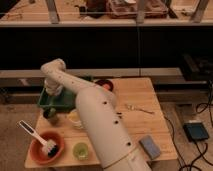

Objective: Wipe tray with towel

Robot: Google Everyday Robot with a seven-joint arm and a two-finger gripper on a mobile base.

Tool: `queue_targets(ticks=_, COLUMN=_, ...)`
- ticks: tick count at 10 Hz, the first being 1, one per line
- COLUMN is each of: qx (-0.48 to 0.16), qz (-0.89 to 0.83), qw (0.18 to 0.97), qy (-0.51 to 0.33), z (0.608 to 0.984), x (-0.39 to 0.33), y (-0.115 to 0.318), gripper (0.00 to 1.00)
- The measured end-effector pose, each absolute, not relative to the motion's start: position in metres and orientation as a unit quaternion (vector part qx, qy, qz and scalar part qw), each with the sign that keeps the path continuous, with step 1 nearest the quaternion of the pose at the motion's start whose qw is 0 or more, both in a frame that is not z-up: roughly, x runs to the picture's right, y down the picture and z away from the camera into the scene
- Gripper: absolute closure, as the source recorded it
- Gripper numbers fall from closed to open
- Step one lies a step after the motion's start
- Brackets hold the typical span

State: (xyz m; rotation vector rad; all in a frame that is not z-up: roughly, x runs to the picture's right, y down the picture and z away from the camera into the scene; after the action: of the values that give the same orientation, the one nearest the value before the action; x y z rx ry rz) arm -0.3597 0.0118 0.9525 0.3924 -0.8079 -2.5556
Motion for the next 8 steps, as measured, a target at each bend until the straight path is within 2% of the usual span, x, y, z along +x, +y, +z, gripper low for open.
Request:
queue_targets(ticks=4, qx=0.175, qz=-0.915, qw=0.182, qy=-0.316, z=0.913, x=-0.34, y=0.052, gripper=1.0)
queue_targets(ticks=8, qx=0.162, qz=-0.916, qw=0.198, qy=-0.308, z=0.918, x=-0.276, y=0.049, gripper=1.0)
